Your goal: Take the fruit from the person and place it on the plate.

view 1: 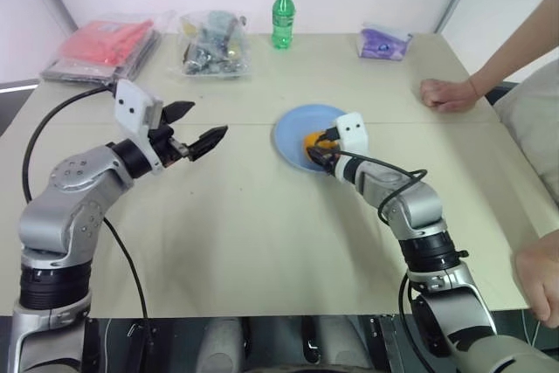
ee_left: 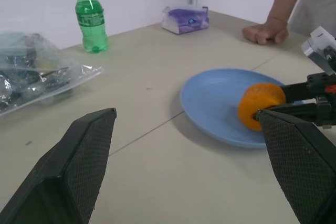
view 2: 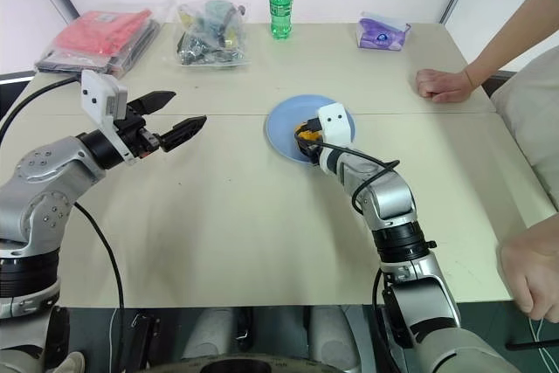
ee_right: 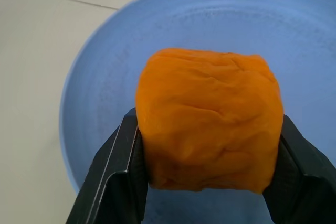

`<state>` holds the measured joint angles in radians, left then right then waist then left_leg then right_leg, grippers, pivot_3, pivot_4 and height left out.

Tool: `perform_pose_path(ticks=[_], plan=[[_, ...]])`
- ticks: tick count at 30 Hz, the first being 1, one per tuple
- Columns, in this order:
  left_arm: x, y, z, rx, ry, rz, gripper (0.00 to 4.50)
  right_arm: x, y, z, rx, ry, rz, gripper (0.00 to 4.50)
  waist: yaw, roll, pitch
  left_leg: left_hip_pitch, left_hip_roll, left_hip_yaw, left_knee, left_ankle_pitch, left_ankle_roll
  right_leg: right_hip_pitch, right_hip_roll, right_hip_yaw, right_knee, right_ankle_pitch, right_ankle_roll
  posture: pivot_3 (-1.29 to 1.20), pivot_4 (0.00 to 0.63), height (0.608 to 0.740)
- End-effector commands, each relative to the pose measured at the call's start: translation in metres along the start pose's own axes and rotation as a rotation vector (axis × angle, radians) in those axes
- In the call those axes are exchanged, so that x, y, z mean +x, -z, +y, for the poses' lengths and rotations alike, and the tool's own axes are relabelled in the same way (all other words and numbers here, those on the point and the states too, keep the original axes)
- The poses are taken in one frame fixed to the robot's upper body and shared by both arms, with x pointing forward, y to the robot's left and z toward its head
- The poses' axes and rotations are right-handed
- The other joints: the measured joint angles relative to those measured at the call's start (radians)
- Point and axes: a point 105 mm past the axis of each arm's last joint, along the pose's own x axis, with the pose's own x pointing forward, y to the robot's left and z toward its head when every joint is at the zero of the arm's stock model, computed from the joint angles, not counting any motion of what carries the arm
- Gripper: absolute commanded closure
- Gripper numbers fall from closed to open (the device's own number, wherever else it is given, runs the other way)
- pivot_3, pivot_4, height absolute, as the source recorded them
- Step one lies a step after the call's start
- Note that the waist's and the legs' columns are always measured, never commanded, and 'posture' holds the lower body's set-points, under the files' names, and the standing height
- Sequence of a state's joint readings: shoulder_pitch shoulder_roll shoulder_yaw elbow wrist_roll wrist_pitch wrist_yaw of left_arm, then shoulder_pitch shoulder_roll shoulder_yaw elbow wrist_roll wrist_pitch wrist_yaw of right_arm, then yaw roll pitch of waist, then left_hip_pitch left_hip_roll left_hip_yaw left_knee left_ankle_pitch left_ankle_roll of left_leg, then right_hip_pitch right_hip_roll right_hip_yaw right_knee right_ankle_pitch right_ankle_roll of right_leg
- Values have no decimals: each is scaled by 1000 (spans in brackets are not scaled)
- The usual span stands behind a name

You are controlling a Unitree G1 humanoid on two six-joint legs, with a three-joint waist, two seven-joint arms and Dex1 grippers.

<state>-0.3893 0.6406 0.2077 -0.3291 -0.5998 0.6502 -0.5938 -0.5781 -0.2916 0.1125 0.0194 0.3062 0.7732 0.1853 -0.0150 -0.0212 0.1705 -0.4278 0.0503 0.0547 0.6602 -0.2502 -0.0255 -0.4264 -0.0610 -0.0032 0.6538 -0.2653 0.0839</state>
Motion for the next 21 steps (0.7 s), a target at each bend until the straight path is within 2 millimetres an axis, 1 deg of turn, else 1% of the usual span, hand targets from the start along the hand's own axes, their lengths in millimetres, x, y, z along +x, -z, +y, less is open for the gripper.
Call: perform_pose_path(ticks=[1,5,8,11,13,15,18,19,21], plan=[[0,-13,-5,33,15,-40,0,-7,-19,1,-9,-22,-71,33,0,0,0,0,0,0,0,0,0,0,0,0,0,0,0,0,150,731],[1,-13,-7,30,20,-42,0,-15,-33,-5,-7,-37,-98,33,1,0,0,0,0,0,0,0,0,0,0,0,0,0,0,0,150,731],[2,-13,-7,30,23,-44,0,-32,-51,-13,-14,-66,-135,33,4,0,0,0,0,0,0,0,0,0,-1,0,0,0,0,0,150,731],[2,-13,-8,29,25,-43,0,-63,-74,-24,-58,-120,-178,33,6,0,0,0,0,0,0,0,0,0,-1,0,0,0,0,0,150,731],[1,-13,-7,27,25,-43,0,-90,-86,-33,-131,-162,-198,33,6,0,0,0,0,0,0,0,0,1,-1,0,-1,0,0,0,150,731],[0,-12,-7,26,29,-38,0,-117,-88,-38,-207,-206,-184,33,6,0,0,0,-1,0,0,0,0,1,-1,0,-2,0,0,0,150,731],[-1,-11,-8,24,37,-32,0,-138,-86,-41,-265,-248,-161,33,3,-1,0,1,0,0,-1,0,1,2,0,0,-4,0,0,0,150,731],[-1,-11,-8,24,42,-31,0,-148,-84,-44,-273,-261,-150,33,2,-1,0,1,0,0,-1,-1,1,2,0,0,-4,0,0,0,150,731],[0,-10,-9,25,48,-31,0,-159,-82,-50,-279,-260,-130,33,1,-1,0,2,0,0,-2,0,1,2,1,0,-4,0,0,0,150,731]])
